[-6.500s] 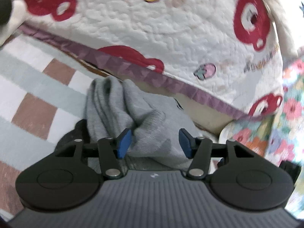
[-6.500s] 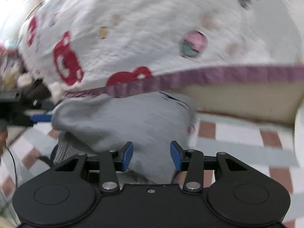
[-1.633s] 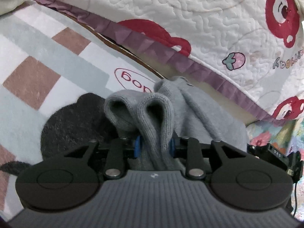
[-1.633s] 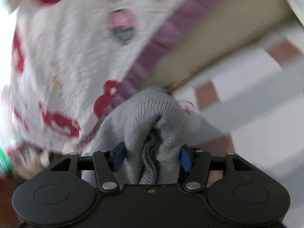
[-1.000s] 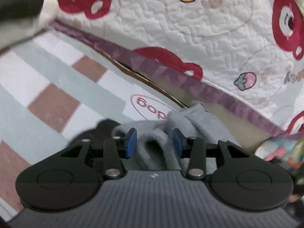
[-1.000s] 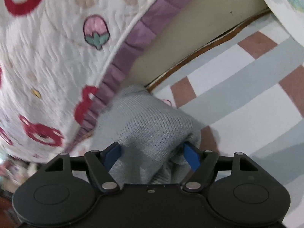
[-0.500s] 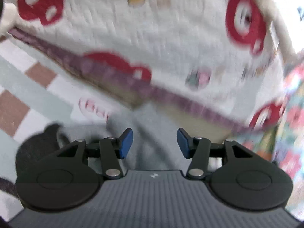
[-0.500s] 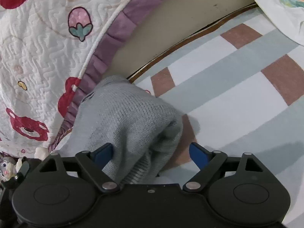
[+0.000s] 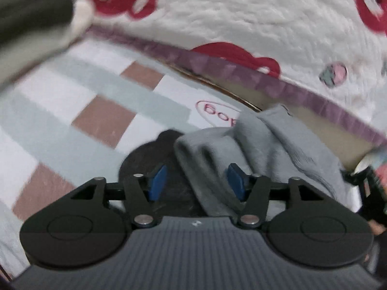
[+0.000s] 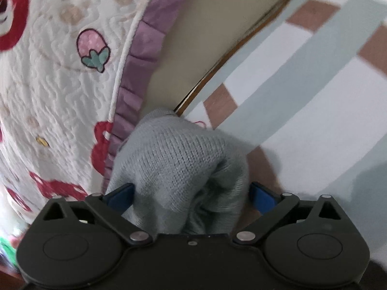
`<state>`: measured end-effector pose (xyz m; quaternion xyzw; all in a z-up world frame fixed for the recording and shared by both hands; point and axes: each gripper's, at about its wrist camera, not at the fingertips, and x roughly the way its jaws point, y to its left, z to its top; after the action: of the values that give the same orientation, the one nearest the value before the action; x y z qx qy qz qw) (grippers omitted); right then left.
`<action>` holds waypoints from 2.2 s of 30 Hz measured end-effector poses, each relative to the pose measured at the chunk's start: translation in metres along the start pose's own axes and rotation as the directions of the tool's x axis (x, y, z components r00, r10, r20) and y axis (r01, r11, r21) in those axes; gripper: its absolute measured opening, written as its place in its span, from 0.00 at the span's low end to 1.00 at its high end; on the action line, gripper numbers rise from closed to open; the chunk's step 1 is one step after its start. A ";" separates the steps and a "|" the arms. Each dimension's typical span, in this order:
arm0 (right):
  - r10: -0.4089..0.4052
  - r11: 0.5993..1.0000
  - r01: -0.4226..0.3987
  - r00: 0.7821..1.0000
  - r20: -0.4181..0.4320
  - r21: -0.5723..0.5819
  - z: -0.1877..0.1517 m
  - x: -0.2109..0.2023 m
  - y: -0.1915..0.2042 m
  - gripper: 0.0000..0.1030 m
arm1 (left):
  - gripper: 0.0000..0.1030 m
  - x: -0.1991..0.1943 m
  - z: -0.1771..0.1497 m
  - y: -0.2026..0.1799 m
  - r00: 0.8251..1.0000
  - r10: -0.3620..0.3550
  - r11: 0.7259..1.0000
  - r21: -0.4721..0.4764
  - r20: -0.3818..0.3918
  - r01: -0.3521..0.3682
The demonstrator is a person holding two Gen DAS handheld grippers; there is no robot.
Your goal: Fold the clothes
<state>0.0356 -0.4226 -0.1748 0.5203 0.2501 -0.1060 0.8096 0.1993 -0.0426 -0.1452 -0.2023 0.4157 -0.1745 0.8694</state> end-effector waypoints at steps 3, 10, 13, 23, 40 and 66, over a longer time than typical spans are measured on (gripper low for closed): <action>0.033 0.999 -0.033 0.999 -0.013 -0.015 0.001 0.005 0.004 0.80 | 0.63 0.019 0.001 0.030 0.986 -0.153 0.969 -0.206 -0.063 0.138; 0.027 0.993 -0.033 0.998 -0.050 -0.115 0.011 0.003 0.016 0.73 | 0.63 0.064 -0.009 0.031 0.912 -0.394 0.851 -0.418 -0.111 0.317; 0.018 0.997 -0.022 0.999 -0.051 -0.069 0.013 0.015 0.012 0.94 | 0.41 0.070 -0.011 0.007 0.925 -0.365 0.893 -0.320 -0.105 0.316; 0.198 0.933 -0.203 0.979 -0.046 -0.297 0.009 -0.016 0.078 0.62 | 0.31 0.026 0.009 -0.029 0.926 -0.368 0.929 -0.073 -0.088 0.362; 0.469 0.688 -0.532 0.845 -0.257 -0.495 -0.055 -0.057 0.296 0.62 | 0.31 -0.210 0.074 0.055 0.905 -0.314 0.935 -0.074 0.286 0.348; 0.484 0.546 -0.812 0.508 -0.713 -0.208 -0.251 0.174 0.502 0.62 | 0.34 -0.310 0.142 0.309 0.734 0.088 0.942 -0.297 0.673 0.159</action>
<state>0.3265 0.0368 0.0479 0.3408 0.2764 0.4559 0.7743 0.1704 0.3976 -0.0153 -0.4045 0.0898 -0.0324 0.9095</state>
